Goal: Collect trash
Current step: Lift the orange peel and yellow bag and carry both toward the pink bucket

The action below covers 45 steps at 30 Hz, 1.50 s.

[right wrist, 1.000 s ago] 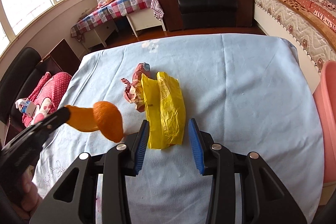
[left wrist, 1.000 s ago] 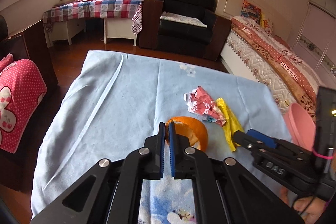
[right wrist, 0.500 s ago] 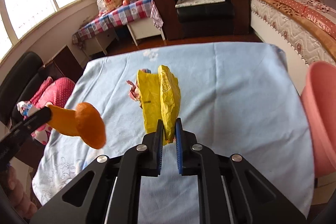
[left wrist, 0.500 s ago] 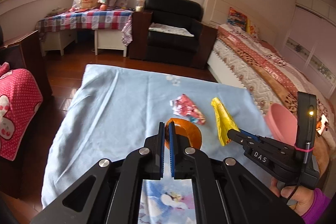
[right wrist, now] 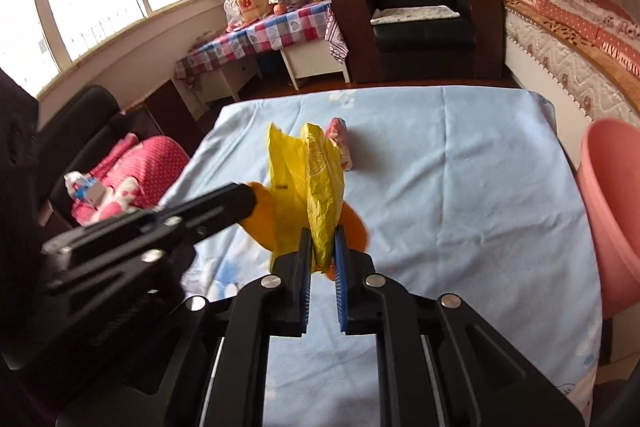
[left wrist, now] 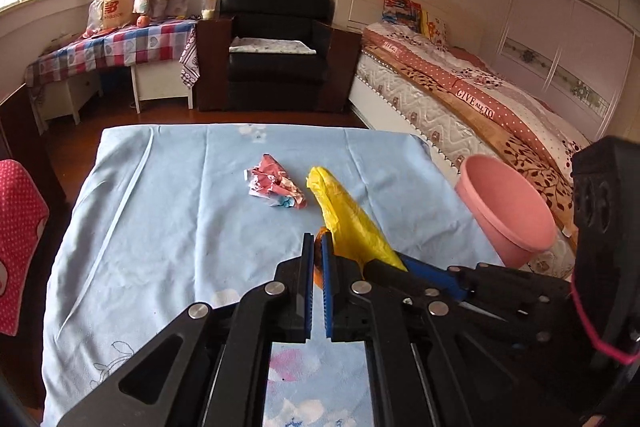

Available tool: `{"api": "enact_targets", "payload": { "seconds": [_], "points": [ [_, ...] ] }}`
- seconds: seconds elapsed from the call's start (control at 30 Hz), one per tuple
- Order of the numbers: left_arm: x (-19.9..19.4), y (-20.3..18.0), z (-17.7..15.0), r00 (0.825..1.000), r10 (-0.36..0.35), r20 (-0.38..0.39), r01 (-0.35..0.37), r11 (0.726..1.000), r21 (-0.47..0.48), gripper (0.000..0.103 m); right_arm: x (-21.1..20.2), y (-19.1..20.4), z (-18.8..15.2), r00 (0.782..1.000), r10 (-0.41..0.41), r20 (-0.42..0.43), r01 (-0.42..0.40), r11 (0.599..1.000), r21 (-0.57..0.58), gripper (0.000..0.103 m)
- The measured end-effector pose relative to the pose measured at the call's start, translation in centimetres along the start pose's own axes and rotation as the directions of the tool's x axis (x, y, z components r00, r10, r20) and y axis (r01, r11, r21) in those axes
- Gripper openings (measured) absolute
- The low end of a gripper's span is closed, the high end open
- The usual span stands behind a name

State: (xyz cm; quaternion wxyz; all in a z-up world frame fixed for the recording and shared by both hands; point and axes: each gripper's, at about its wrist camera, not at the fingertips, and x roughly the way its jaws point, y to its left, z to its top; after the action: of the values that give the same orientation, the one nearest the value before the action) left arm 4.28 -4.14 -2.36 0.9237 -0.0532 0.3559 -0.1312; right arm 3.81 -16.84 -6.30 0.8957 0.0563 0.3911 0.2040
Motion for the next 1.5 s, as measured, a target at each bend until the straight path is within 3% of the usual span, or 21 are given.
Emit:
{"api": "enact_targets", "payload": {
  "seconds": [0.07,0.2,0.33,0.47,0.6,0.77,1.13,1.5],
  "points": [
    [-0.3,0.3,0.0,1.0,-0.001,-0.004,0.001,1.0,-0.01,0.003,0.8,-0.3,-0.4,0.997,-0.071,-0.026,0.071,0.997,-0.017,0.011],
    [-1.0,1.6,0.2,1.0,0.03,0.006,-0.03,0.999,-0.033,0.003,1.6,-2.5,-0.9,0.992,-0.108,-0.068,0.111,0.992,0.053,0.011],
    [-1.2,2.3,0.4,0.999,0.05,0.01,-0.05,0.998,-0.043,0.003,0.3,-2.4,-0.4,0.998,-0.059,-0.025,0.061,0.995,0.081,0.011],
    [-0.5,2.6,0.3,0.999,0.042,-0.01,-0.042,0.996,-0.078,0.003,-1.0,-0.1,0.4,1.0,0.01,0.022,-0.01,1.0,0.016,0.011],
    [-0.4,2.2,0.3,0.998,-0.058,-0.025,0.055,0.992,-0.116,0.003,1.3,0.6,-0.7,0.998,0.029,-0.057,-0.029,1.0,-0.001,0.011],
    [-0.9,2.2,-0.1,0.999,-0.027,-0.022,0.025,0.995,-0.092,0.003,3.9,-1.1,-2.2,0.988,-0.052,-0.143,0.057,0.998,0.033,0.011],
    [-2.5,5.3,1.3,0.999,0.027,0.019,-0.024,0.988,-0.151,0.003,1.9,-3.9,-0.3,0.993,-0.094,-0.076,0.102,0.99,0.1,0.011],
    [-4.2,3.4,3.0,0.994,0.078,0.076,-0.069,0.991,-0.118,0.003,-2.2,-4.7,1.1,0.991,-0.126,0.036,0.122,0.988,0.098,0.011]
  ]
}}
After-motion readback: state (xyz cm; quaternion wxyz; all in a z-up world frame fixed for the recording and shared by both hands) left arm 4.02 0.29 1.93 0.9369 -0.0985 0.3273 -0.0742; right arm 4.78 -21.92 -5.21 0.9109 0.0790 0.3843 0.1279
